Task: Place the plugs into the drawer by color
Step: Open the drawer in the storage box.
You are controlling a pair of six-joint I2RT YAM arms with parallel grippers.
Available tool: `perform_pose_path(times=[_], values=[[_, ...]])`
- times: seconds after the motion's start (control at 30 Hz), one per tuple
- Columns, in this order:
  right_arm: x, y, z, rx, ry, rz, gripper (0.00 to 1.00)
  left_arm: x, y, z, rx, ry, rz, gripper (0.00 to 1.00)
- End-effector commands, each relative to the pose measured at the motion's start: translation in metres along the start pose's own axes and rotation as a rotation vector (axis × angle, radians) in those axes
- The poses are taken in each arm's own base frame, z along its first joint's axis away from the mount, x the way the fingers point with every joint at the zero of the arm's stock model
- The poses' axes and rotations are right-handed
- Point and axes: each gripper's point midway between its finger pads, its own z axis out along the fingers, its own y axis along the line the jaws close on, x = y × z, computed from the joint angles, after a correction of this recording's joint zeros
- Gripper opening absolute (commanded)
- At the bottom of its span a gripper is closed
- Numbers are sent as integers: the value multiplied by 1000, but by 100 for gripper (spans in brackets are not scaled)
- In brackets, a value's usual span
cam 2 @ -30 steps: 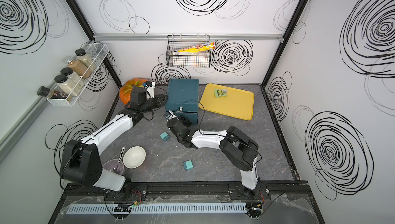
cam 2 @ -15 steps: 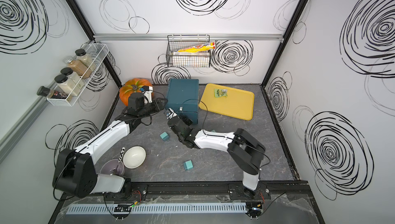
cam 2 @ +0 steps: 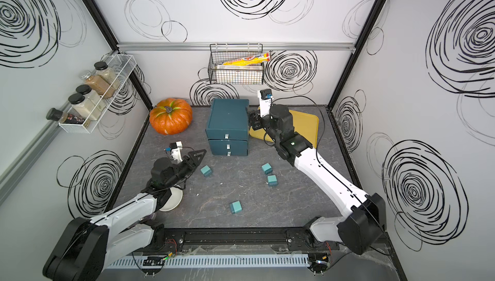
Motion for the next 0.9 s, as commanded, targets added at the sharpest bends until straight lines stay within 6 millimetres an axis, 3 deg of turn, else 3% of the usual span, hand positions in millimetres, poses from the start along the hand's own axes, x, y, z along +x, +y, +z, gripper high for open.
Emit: perform_pose_path(times=[0.0,0.13,0.27,0.37,0.57,0.67,0.77,0.87], values=[[34,22,18,-139,163,67,67,-2,-51,-1,240,-62,-59,61],[53,17,43,-134,223,80,55,22,-50,10,278,-60,-121,61],[69,0,60,-54,271,56,55,42,-40,33,252,-29,-159,61],[88,-9,69,-53,317,76,52,41,-31,34,295,-67,-210,52],[119,-12,72,-56,377,83,52,56,-20,66,328,-10,-243,65],[128,-12,71,-62,393,84,52,55,-16,72,303,-24,-224,72],[134,-14,69,-53,403,80,53,56,4,79,186,-35,-178,72],[133,-13,68,-58,398,82,53,58,18,81,155,-48,-192,61]])
